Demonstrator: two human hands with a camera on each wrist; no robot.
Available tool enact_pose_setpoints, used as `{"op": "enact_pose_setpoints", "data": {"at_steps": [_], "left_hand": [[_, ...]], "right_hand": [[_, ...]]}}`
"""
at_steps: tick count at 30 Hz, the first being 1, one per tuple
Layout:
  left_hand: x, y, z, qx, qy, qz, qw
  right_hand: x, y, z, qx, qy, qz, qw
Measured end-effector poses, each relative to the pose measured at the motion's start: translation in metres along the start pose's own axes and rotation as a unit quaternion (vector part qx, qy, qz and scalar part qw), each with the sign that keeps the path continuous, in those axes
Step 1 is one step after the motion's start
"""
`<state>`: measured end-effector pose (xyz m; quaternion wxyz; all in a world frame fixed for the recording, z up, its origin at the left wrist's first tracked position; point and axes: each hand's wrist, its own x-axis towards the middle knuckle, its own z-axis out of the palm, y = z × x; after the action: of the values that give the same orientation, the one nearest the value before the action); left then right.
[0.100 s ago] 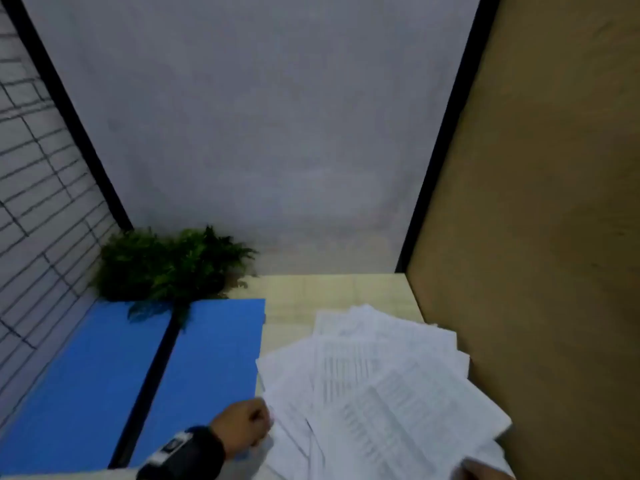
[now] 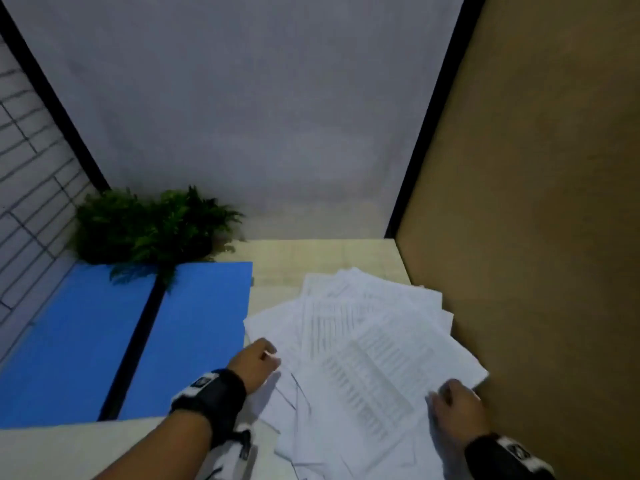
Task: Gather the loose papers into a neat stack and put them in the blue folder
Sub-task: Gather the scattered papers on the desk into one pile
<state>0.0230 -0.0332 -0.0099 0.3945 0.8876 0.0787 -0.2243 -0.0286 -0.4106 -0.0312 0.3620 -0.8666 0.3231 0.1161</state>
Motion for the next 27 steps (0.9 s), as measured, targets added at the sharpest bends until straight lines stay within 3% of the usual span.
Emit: {"op": "enact_pose_setpoints", "data": {"at_steps": [3, 6, 8, 12, 15, 18, 20, 24, 27], "left_hand": [[0.015, 0.01, 0.038, -0.086, 0.01, -0.063, 0.994], [0.012, 0.016, 0.073, -0.153, -0.001, -0.111, 0.982], [0.011, 0.02, 0.086, -0.135, -0.012, -0.107, 0.985], [-0.001, 0.021, 0.102, -0.136, -0.035, -0.09, 0.986], [-0.017, 0.019, 0.103, -0.148, -0.072, -0.089, 0.982], [-0.029, 0.023, 0.107, -0.239, -0.051, -0.098, 0.965], [-0.028, 0.032, 0.107, -0.283, 0.006, -0.109, 0.953], [-0.017, 0.034, 0.111, -0.227, 0.037, -0.103, 0.968], [-0.013, 0.032, 0.117, -0.149, 0.015, -0.11, 0.983]], "right_hand": [[0.006, 0.004, 0.015, 0.123, 0.065, 0.058, 0.989], [0.0, 0.012, 0.028, 0.232, 0.02, 0.128, 0.964], [-0.002, 0.008, 0.031, 0.233, 0.022, 0.11, 0.966], [0.0, 0.009, 0.035, 0.238, 0.096, 0.021, 0.966], [0.006, 0.017, 0.033, 0.247, 0.125, 0.011, 0.961], [0.003, 0.012, 0.021, 0.268, 0.073, 0.016, 0.961], [0.007, 0.014, 0.017, 0.245, 0.024, 0.001, 0.969], [0.017, 0.017, 0.007, 0.251, -0.094, 0.016, 0.963], [0.019, 0.018, 0.001, 0.261, -0.099, 0.01, 0.96]]}}
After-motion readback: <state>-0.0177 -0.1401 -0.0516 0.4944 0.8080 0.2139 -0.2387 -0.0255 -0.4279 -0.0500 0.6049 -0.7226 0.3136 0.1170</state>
